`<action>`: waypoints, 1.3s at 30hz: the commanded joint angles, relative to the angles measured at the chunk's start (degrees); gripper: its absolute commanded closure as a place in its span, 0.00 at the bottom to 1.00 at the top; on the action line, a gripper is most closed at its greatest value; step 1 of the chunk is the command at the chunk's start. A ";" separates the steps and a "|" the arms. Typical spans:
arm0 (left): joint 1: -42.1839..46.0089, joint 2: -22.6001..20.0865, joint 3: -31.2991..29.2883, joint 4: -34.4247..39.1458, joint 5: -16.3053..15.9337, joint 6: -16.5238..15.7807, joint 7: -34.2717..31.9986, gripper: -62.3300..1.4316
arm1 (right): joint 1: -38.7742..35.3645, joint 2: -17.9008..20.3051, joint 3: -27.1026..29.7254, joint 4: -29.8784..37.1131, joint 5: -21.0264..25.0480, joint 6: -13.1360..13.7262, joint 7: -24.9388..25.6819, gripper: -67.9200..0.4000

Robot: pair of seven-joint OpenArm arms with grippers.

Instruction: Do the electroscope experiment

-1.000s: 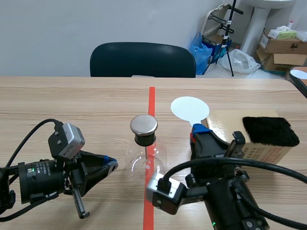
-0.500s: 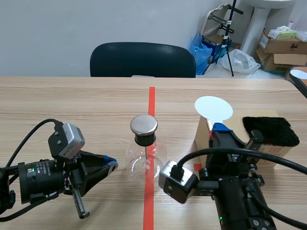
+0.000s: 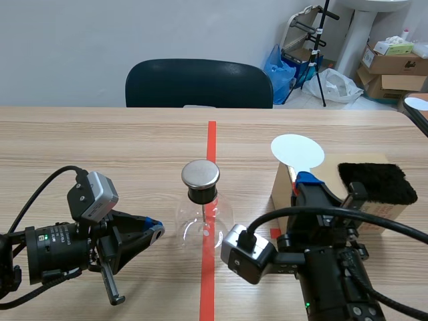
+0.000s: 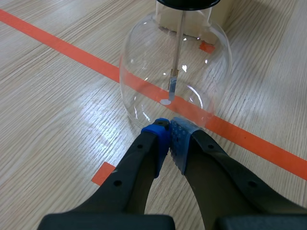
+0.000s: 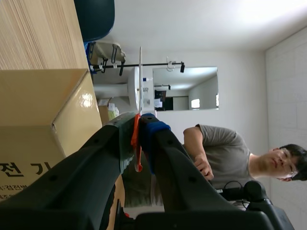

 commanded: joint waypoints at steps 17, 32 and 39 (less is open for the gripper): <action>-0.33 0.15 -0.59 1.07 -0.42 -0.09 -1.16 0.93 | 0.39 0.57 0.07 1.68 -0.04 -0.61 20.37 0.98; -0.33 0.15 -0.59 1.07 -0.42 -0.09 -1.16 0.93 | 0.39 0.57 0.07 1.68 -0.04 -0.63 31.26 0.98; -0.33 0.15 -0.59 1.07 -0.42 -0.09 -1.16 0.93 | 0.39 0.57 0.07 1.68 -0.04 -0.63 31.23 0.98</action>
